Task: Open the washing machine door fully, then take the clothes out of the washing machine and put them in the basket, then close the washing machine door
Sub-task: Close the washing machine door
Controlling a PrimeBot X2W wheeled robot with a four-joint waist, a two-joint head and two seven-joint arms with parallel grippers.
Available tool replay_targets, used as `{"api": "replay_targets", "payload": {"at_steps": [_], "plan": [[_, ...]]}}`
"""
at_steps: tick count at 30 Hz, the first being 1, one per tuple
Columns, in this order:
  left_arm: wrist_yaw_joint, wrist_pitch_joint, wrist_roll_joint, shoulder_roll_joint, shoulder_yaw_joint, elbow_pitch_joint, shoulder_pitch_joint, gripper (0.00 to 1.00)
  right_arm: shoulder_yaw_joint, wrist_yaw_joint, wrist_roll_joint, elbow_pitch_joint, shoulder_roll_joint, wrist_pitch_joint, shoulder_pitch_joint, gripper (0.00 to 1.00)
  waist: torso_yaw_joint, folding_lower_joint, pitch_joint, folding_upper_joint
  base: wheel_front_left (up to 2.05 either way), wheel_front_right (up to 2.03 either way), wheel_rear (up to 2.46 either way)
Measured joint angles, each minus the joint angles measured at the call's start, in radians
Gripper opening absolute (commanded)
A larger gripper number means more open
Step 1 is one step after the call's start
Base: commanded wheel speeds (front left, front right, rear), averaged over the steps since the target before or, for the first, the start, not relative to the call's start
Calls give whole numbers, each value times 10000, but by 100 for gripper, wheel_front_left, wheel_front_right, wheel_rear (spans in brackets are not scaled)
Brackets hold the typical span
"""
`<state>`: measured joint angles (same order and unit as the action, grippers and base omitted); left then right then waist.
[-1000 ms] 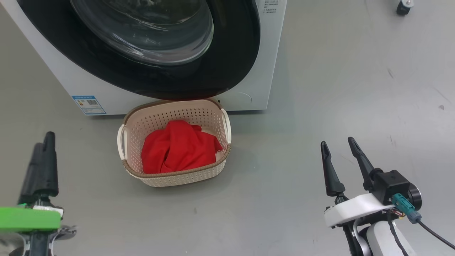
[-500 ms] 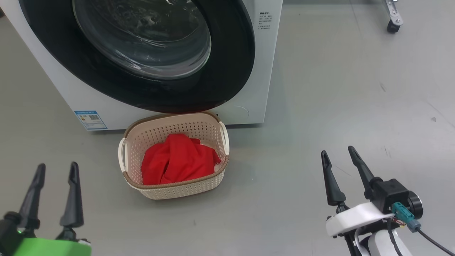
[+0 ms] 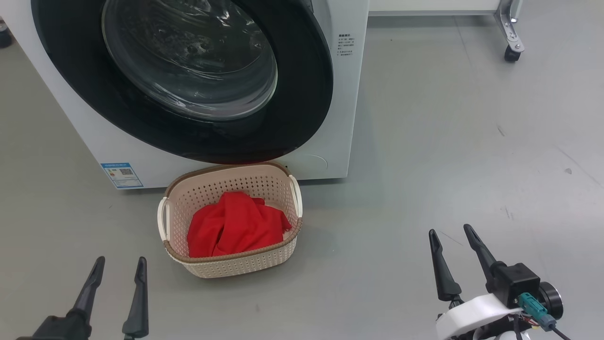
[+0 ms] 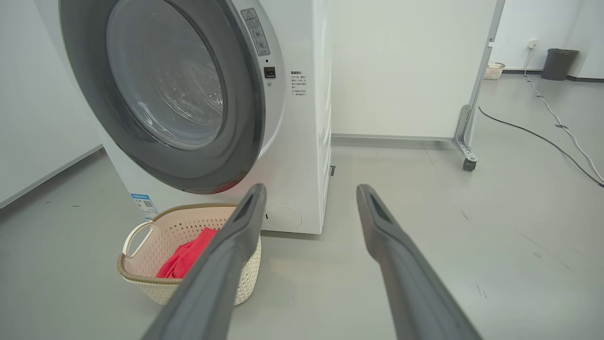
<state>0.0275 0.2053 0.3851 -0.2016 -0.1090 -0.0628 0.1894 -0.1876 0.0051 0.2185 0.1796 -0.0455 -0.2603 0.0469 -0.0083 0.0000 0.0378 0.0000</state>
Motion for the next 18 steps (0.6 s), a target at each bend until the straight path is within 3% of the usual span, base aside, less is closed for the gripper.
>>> {"api": "replay_targets", "payload": {"at_steps": [18], "plan": [[389,146,-178,343,-178,270,5,100,23,-4,-111,-6,4,0,72,100,12,0,85,0,0,0,0]]}}
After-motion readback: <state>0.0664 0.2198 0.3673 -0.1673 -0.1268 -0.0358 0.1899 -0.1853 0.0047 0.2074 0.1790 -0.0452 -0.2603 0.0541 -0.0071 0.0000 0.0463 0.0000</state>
